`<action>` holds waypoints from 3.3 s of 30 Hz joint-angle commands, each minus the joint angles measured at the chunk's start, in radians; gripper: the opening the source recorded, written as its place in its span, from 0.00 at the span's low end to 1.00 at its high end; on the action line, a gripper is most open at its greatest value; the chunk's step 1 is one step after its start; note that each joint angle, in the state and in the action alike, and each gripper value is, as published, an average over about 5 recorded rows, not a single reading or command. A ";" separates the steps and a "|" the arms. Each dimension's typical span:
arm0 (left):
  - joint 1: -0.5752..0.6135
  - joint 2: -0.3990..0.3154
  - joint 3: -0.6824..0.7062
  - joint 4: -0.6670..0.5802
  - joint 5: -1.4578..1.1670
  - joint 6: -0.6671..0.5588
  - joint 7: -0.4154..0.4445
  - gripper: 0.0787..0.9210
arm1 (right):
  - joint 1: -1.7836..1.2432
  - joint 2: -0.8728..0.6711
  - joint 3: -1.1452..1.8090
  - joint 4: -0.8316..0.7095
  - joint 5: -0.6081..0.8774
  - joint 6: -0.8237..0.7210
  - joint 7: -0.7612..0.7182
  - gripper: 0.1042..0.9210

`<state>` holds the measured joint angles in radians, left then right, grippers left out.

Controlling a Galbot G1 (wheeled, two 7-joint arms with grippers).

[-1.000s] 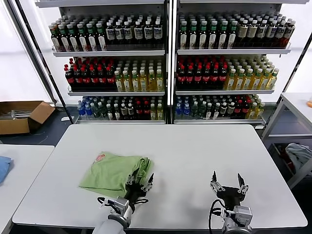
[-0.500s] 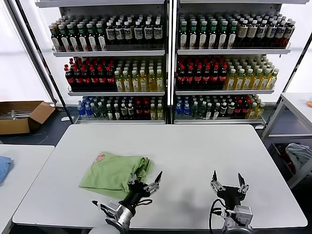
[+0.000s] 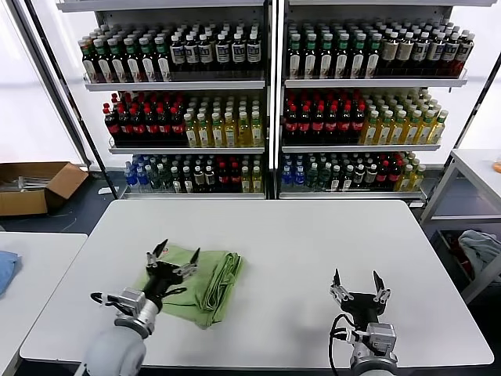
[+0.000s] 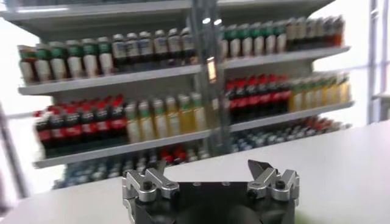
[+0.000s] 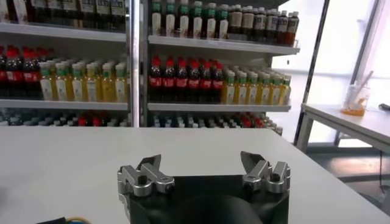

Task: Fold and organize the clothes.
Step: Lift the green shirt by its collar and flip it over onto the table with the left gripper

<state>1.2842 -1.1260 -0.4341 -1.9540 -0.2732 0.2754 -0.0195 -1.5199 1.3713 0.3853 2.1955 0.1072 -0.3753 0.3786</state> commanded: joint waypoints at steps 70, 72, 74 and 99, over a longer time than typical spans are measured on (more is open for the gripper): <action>-0.013 0.432 -0.546 0.400 -0.182 -0.028 0.104 0.06 | 0.077 -0.002 -0.072 -0.058 -0.020 0.006 0.000 0.88; -0.022 0.490 -0.566 0.417 -0.176 -0.033 0.108 0.06 | 0.079 -0.001 -0.076 -0.062 -0.020 0.007 0.000 0.88; -0.021 0.506 -0.558 0.392 -0.159 -0.032 0.114 0.06 | 0.079 0.000 -0.076 -0.063 -0.019 0.008 0.000 0.88; -0.008 -0.118 0.344 -0.154 0.260 0.105 -0.004 0.06 | -0.070 0.046 0.032 -0.012 -0.062 0.049 0.002 0.88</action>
<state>1.3242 -1.0453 -0.4799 -1.9948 -0.2176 0.3188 0.0235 -1.5383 1.3951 0.3889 2.1603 0.0729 -0.3354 0.3821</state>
